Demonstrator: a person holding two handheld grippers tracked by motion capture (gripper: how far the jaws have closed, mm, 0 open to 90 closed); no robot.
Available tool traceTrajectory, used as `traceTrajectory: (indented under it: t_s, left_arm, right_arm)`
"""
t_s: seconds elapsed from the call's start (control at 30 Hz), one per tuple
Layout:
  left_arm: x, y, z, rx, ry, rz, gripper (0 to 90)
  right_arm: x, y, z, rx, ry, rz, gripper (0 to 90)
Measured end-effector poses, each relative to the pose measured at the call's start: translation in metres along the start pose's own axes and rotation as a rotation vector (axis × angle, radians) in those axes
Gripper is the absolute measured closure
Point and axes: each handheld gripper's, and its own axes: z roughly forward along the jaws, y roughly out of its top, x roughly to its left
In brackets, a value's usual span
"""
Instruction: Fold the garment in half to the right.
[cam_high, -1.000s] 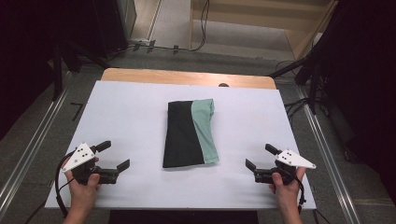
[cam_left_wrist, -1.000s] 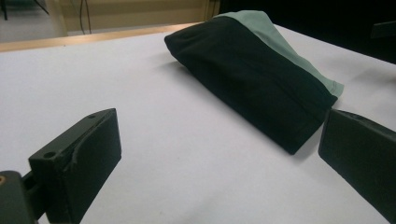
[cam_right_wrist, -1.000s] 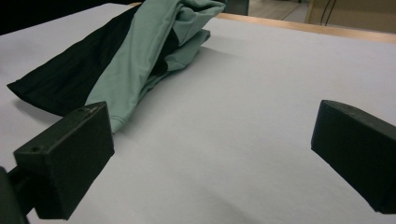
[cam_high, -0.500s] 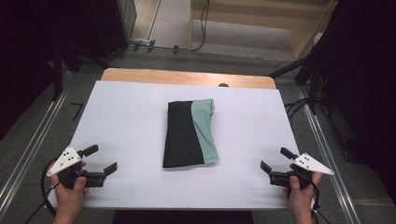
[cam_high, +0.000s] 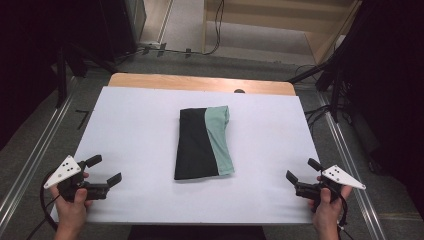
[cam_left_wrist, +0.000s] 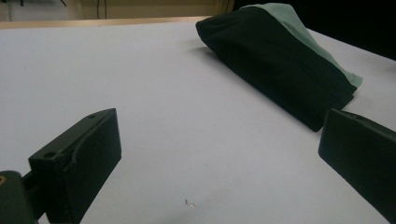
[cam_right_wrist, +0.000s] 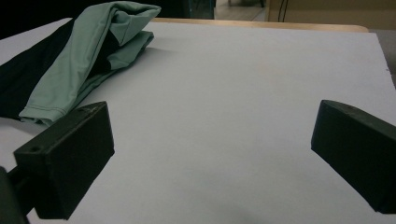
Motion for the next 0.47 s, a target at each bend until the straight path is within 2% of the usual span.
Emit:
traceTrajectory:
  t_s: [0.07, 0.2, 0.47]
  left_arm:
    - [0.0020, 0.0005, 0.0000, -0.012, 0.004, -0.013, 0.0]
    - [0.0051, 0.0010, -0.0020, -0.033, 0.005, -0.031, 0.0]
    - [0.0042, 0.0009, -0.0001, -0.019, 0.004, -0.029, 0.0]
  right_arm:
    - [-0.0005, -0.0002, -0.0010, -0.008, -0.010, -0.003, 0.0]
    - [-0.0049, 0.0000, -0.0056, -0.033, -0.018, 0.022, 0.0]
    - [-0.0028, 0.0007, -0.0028, -0.021, -0.014, 0.011, 0.0]
